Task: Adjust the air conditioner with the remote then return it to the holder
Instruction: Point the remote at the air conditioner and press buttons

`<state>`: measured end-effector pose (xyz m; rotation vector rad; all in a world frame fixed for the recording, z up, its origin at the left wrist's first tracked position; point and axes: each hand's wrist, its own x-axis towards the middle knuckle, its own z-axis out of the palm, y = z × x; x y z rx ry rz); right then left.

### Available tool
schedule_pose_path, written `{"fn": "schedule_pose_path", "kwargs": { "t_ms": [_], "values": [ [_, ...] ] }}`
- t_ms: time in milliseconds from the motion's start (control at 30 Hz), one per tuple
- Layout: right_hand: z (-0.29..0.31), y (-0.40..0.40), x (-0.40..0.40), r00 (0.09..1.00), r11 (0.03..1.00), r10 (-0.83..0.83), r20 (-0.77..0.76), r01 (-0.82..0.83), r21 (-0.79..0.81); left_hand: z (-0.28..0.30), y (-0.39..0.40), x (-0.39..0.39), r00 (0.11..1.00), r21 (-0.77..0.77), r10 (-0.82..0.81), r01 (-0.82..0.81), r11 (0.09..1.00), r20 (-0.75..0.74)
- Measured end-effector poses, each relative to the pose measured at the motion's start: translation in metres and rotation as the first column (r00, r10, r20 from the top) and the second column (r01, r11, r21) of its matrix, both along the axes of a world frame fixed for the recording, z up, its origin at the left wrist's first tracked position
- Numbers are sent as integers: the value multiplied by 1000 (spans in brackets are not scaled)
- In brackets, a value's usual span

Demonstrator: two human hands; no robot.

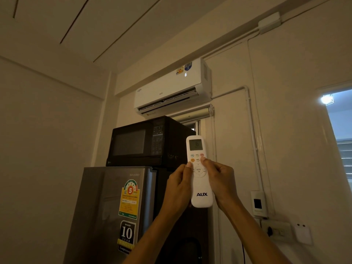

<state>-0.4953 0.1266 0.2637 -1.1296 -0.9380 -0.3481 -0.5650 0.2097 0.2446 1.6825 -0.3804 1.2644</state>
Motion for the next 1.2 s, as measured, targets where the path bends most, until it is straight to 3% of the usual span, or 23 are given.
{"fn": "schedule_pose_path", "kwargs": {
  "t_ms": [767,1200],
  "values": [
    [-4,-2,-6,999,1000,20,29,-20,16,-2,-3,-9,1000,-13,-21,21,1000,-14],
    [-33,-4,-12,997,996,51,50,-47,-69,-31,4,-21,998,0,-11,11,1000,-55]
  ]
}}
